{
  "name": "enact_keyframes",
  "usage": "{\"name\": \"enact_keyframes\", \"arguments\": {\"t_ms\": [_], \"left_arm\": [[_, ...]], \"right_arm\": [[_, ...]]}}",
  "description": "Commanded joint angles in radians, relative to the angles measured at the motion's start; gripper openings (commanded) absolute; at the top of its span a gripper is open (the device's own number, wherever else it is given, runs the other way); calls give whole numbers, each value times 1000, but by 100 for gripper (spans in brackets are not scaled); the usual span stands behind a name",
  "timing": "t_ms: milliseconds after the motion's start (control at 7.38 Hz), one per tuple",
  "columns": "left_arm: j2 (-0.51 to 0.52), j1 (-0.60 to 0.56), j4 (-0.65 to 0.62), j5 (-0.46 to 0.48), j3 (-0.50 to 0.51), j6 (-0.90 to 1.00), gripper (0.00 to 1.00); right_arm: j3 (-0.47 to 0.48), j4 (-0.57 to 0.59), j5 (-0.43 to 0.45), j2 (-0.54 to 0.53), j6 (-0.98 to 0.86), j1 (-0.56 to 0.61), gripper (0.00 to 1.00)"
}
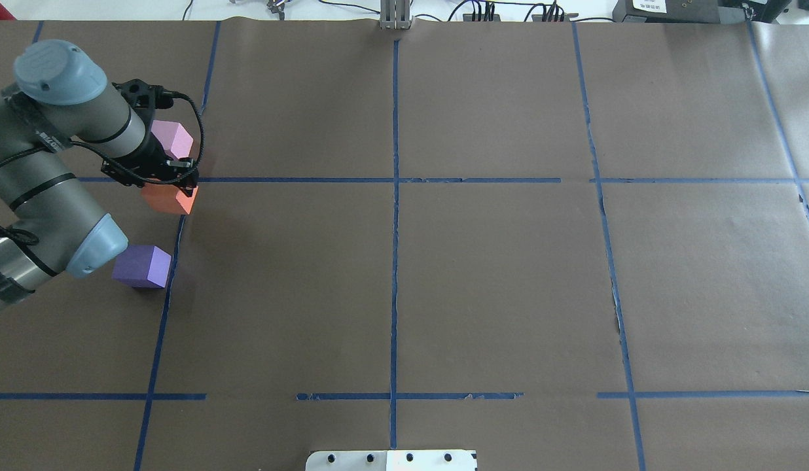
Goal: Arrange blocks in a line
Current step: 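Carry the orange cube with the left gripper between pink and purple cubes, then lower the orange cube onto the grid line and open the left gripper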
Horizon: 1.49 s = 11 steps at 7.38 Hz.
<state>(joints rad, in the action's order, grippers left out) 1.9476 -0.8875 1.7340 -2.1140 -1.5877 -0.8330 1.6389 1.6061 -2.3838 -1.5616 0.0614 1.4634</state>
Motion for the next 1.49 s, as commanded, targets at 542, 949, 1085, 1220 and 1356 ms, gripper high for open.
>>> {"name": "enact_keyframes", "arguments": {"t_ms": [542,949,1085,1220,1356], "left_arm": [[-24,-8,36,-1,75,8,80],[-27,-19,36,-26,52,15,99],[-25,-74,30,-71,20,25,99],[-39,-129,15,-75,-39,26,99],[-67,-178,15,-75,-60,38,99]], "right_arm": [[-1,0,0,0,0,0,100],[-1,0,0,0,0,0,100],[1,0,0,0,0,0,100],[-1,0,0,0,0,0,100],[-1,0,0,0,0,0,100]]}}
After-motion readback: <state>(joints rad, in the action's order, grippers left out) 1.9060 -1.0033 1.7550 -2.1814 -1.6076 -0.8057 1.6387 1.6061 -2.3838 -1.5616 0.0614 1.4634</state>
